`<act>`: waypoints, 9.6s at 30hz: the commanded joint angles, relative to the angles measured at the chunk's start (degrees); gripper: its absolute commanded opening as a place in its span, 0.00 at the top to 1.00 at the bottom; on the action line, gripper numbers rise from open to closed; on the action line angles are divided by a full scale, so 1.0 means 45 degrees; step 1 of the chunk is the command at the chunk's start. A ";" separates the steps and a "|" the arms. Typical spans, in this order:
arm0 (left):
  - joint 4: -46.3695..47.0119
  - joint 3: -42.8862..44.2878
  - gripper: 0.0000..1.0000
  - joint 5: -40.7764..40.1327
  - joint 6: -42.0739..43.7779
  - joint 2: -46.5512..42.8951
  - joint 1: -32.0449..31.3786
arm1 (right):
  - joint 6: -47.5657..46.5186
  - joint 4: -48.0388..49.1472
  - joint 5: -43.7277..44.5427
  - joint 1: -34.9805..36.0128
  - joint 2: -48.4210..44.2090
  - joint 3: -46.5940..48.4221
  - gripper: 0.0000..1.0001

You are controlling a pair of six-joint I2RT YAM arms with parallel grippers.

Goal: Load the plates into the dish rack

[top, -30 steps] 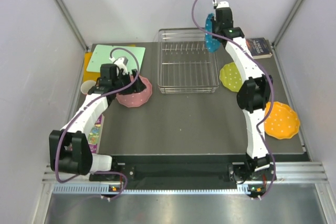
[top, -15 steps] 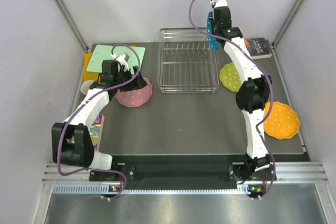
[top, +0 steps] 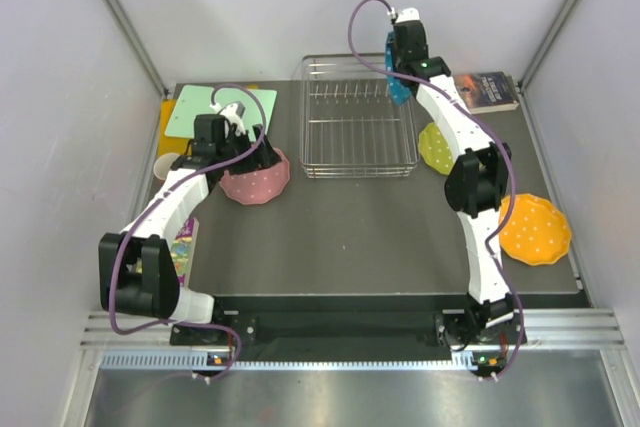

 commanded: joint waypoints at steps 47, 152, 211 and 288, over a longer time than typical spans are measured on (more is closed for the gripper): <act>-0.2403 0.2475 0.12 -0.3446 0.4201 0.1778 0.0092 | 0.0184 0.3282 -0.4834 0.1303 -1.0131 -0.9530 0.00; -0.0381 -0.5548 0.53 -0.2006 -0.8297 -0.0230 -0.6548 | 1.6141 1.1268 -1.0056 0.4525 -0.8473 -2.4573 0.02; -0.2488 -0.1312 0.47 -0.2101 0.1252 -0.3645 -0.4735 | 1.0730 1.2830 -1.3685 0.2204 -1.4412 -2.3484 1.00; -0.1686 -0.2326 0.45 -0.4055 0.1917 -0.6791 -0.2252 | -0.1417 0.5936 -0.1248 0.0541 -0.2381 -0.2268 1.00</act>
